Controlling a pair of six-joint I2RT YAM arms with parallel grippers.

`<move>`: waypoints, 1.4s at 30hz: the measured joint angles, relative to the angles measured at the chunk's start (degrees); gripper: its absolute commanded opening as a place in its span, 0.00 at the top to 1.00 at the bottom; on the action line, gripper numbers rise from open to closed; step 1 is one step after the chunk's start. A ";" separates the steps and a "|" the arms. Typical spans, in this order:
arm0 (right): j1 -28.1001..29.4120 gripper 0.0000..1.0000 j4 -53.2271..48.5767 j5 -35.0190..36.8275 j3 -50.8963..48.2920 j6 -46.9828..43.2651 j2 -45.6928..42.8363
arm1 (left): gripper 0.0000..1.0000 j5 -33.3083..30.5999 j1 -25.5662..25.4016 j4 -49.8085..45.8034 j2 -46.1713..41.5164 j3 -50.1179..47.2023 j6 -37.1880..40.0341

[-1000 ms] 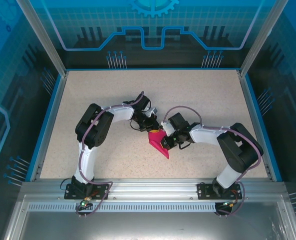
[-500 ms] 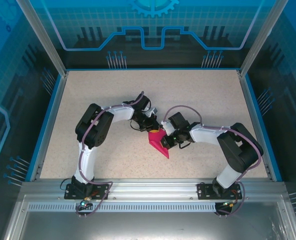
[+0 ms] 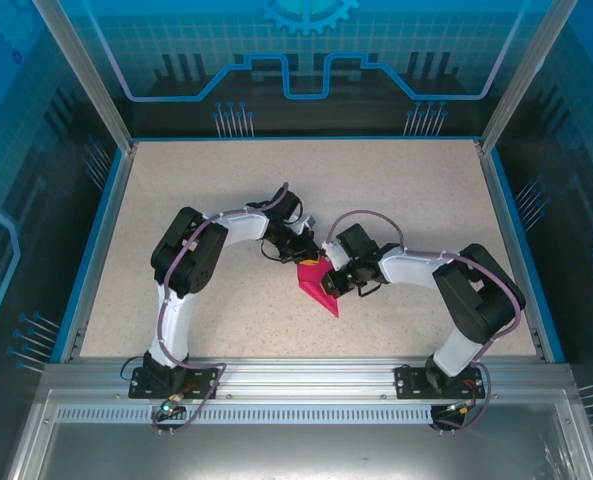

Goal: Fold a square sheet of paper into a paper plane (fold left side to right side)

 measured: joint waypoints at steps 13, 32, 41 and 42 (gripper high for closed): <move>-0.02 1.00 -0.26 0.07 0.26 0.00 0.11 | 0.96 0.00 0.00 0.00 0.02 0.00 0.00; -0.37 1.00 -0.98 -0.39 0.92 0.50 0.92 | 0.82 -0.35 -0.17 -0.02 -0.02 0.09 1.14; -0.20 1.00 -1.01 -0.13 0.92 1.49 0.96 | 0.68 -2.82 0.39 -4.28 -2.32 1.33 3.28; -0.17 1.00 -1.01 -0.07 0.92 1.51 0.96 | 0.68 -3.54 0.85 -4.94 -3.15 1.33 3.52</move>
